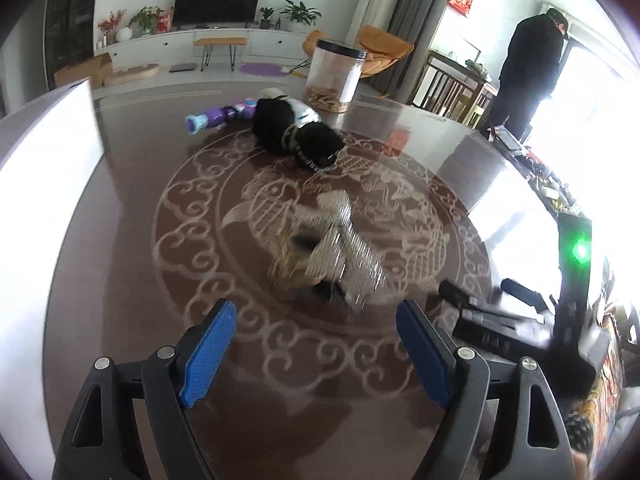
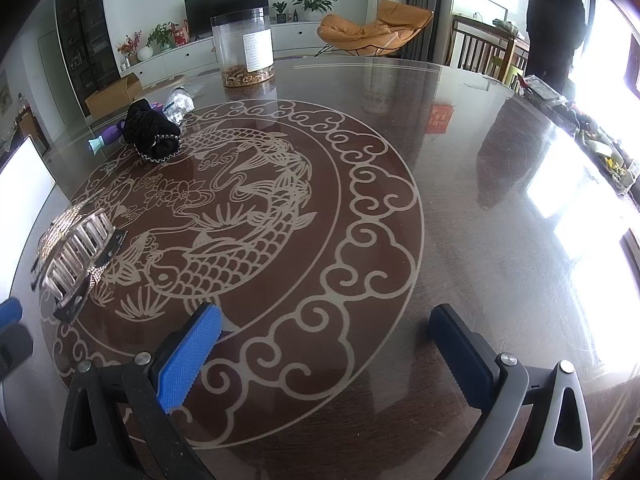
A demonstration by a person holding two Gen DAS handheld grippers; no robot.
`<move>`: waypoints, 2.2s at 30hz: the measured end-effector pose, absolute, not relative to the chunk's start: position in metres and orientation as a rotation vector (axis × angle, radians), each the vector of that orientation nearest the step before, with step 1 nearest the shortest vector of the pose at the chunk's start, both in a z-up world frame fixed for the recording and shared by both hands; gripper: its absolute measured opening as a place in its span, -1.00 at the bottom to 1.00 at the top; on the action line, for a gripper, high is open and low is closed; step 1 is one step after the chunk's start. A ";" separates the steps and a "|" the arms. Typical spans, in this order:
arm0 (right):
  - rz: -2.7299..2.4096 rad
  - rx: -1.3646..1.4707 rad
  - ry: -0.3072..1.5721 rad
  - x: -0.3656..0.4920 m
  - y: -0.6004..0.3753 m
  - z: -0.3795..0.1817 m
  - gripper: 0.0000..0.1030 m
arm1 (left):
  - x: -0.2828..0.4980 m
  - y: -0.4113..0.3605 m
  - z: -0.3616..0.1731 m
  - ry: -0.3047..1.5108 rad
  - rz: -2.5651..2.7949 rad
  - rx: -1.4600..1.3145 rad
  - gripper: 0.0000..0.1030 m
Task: Organize objects
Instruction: 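Grasp the silver rhinestone bow hair clip with the left tool and lift it, then grasp the black glove with the right tool while the left tool holds the bow clip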
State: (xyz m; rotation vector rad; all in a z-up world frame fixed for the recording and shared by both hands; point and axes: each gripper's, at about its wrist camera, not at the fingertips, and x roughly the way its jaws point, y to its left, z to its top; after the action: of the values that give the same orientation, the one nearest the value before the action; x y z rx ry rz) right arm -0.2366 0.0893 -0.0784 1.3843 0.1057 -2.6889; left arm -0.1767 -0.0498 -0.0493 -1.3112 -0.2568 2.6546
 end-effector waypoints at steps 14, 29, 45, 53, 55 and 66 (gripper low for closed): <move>-2.689 1.384 0.106 -0.237 0.089 -0.079 1.00 | -0.241 -0.028 -0.072 -0.050 2.697 -1.358 -0.05; -2.659 1.384 0.104 -0.248 0.086 -0.080 1.00 | -0.153 -0.109 -0.076 -0.171 2.820 -1.346 -0.05; -2.130 1.411 0.685 -0.388 -0.149 -0.051 0.84 | -0.161 -0.097 -0.080 -0.092 2.833 -1.359 -0.05; -2.171 1.379 0.539 -0.348 -0.108 -0.049 -0.42 | -0.161 -0.098 -0.080 -0.096 2.833 -1.358 -0.05; -2.191 1.360 0.476 -0.323 -0.080 -0.048 -0.42 | -0.161 -0.098 -0.080 -0.094 2.834 -1.359 -0.05; -2.363 1.312 0.059 -0.149 0.097 -0.049 -0.38 | -0.126 -0.079 -0.078 -0.084 2.743 -1.307 -0.01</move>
State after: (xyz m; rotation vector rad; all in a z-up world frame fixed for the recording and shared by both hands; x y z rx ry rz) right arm -0.1490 0.0972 -0.0495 1.3118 0.0586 -2.3633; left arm -0.1262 -0.0791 -0.0778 -1.3067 -0.0839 2.7434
